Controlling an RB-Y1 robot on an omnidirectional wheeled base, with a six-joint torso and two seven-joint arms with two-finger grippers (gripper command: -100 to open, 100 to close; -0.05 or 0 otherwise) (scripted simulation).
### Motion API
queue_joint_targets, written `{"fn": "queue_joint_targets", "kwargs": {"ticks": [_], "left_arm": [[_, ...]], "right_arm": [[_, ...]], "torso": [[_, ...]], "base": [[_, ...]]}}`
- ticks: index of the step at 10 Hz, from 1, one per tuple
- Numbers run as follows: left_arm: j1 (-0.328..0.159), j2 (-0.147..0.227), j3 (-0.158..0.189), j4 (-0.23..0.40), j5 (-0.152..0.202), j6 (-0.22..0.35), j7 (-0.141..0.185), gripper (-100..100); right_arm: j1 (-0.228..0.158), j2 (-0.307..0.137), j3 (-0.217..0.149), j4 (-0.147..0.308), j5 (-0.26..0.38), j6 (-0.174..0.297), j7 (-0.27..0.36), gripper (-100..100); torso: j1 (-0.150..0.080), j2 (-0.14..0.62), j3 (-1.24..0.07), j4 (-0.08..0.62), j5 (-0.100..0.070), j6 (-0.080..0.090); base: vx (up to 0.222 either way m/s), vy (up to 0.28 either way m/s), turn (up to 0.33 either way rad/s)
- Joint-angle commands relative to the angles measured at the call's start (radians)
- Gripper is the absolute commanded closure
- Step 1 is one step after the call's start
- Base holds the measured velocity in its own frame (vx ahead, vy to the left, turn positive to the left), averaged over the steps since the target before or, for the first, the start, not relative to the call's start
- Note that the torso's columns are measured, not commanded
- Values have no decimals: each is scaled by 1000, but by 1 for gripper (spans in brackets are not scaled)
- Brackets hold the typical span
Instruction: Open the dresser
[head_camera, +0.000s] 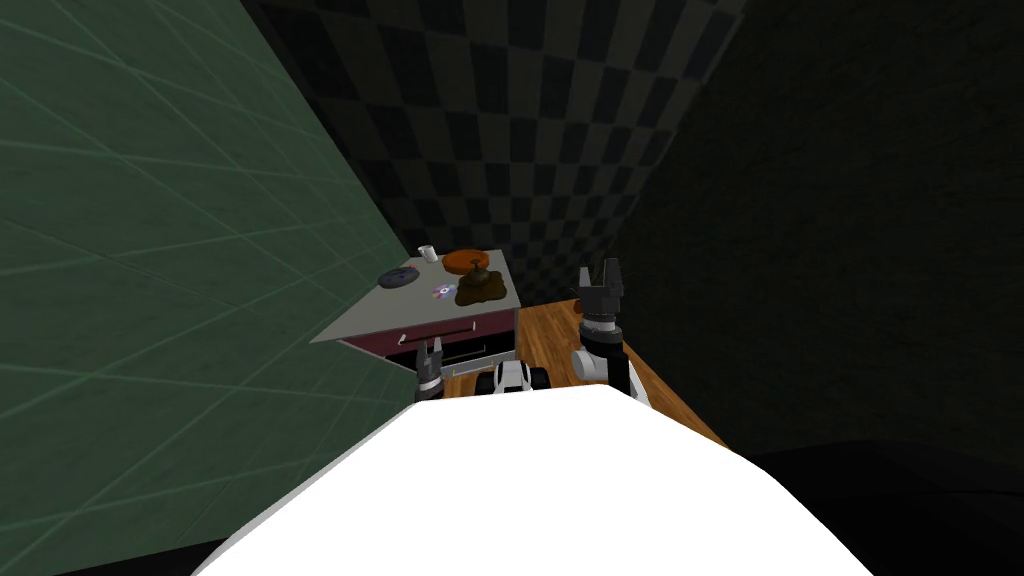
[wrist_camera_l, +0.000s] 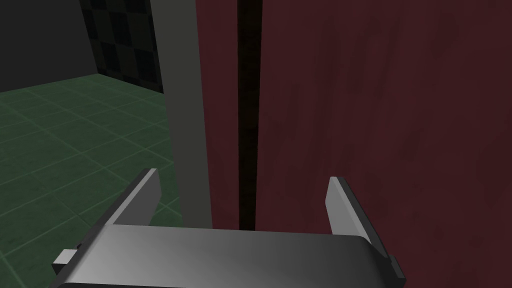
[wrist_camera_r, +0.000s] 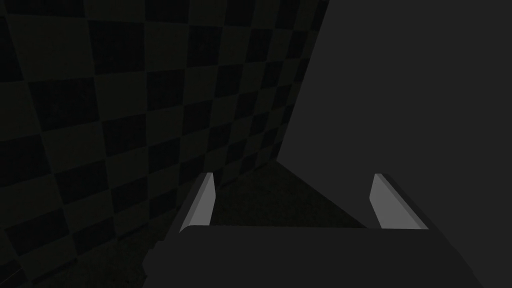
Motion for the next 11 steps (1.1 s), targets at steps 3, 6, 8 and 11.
{"fn": "queue_joint_targets", "kwargs": {"ticks": [3,6,8,11], "left_arm": [[26,-22,-11,44,-8,-68,-11,100],[48,-36,-19,71,-13,-118,-18,100],[63,-45,-25,90,-16,-151,-23,100],[49,-28,-21,43,-14,-99,-18,-100]], "right_arm": [[0,0,0,0,0,0,0,0],[0,0,0,0,0,0,0,0],[0,0,0,0,0,0,0,0],[0,0,0,0,0,0,0,0]], "torso": [[2,-3,-2,-1,1,0],[0,1,0,0,0,0],[0,1,0,0,0,0],[-4,0,0,0,-1,0]], "base": [[36,29,-17],[32,32,-12],[22,20,-11],[-2,-63,0]]}}
